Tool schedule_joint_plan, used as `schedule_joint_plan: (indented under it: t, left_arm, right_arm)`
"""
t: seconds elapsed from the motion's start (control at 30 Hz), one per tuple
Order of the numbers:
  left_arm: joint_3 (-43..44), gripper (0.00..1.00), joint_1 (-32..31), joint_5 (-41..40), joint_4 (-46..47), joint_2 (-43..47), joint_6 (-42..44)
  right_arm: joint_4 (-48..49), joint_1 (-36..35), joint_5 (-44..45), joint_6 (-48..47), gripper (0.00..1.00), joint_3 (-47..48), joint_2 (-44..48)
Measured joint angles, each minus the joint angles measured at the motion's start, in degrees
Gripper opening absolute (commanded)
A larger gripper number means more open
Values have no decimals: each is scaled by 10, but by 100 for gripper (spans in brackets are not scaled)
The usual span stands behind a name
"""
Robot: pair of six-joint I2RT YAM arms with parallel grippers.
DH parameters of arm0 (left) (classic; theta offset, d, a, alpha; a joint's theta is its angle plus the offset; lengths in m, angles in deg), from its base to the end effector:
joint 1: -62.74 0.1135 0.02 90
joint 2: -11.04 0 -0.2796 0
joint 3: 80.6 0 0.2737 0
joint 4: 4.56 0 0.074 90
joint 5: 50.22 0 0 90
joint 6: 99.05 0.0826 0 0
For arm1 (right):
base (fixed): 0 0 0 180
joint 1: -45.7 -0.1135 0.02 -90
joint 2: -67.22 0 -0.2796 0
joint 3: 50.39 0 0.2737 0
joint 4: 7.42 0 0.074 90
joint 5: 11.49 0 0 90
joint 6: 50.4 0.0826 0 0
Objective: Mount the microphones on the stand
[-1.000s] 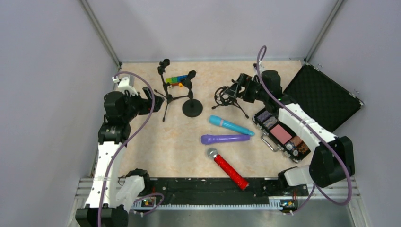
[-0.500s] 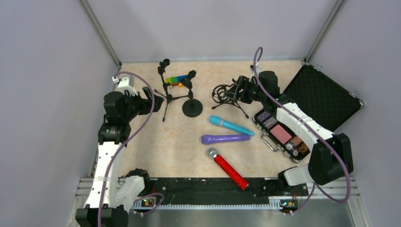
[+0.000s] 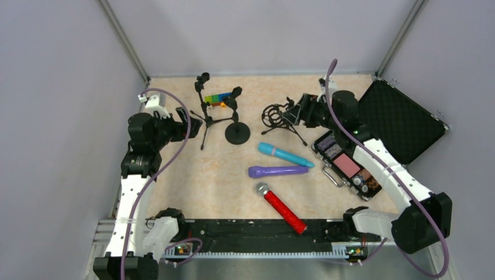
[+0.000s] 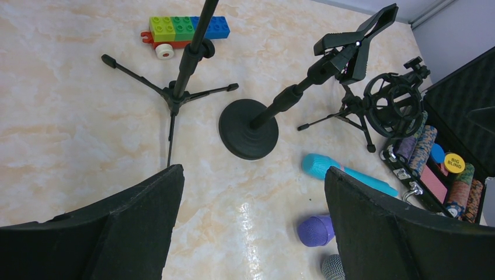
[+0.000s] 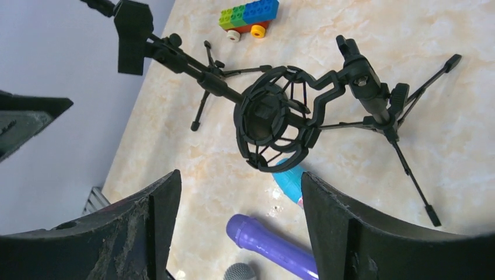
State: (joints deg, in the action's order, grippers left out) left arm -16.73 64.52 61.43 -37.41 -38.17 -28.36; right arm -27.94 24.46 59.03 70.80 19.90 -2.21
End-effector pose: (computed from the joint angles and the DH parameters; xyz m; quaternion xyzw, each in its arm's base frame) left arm 0.2462 -0.0228 0.3474 -0.0373 0.8023 -0.2381 0.5461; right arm 0.3055 0.1483 0.3283 -0.0271 0.8111 0.3749 0.4482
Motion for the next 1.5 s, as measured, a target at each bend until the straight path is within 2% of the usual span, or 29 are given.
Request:
schedule_joint_plan:
  t: [0.23,0.33,0.77,1.1,1.5]
  left_arm:
    - [0,94,0,2,0,3,0]
    - [0,94,0,4,0,6,0]
    - [0,94,0,10,0,7,0]
    - [0,94,0,13,0,7,0]
    - [0,94,0,13,-1,7,0]
  right_arm:
    - [-48,-7,-17,-61,80,-33,57]
    - [-83,-33,-19,-83,81,-55,82]
    - [-161,-222,3,-77,80,-175,121]
    - [-205,-346,114,-82,75,-160,34]
    - [-215,-418,181,-83,67,-126,-83]
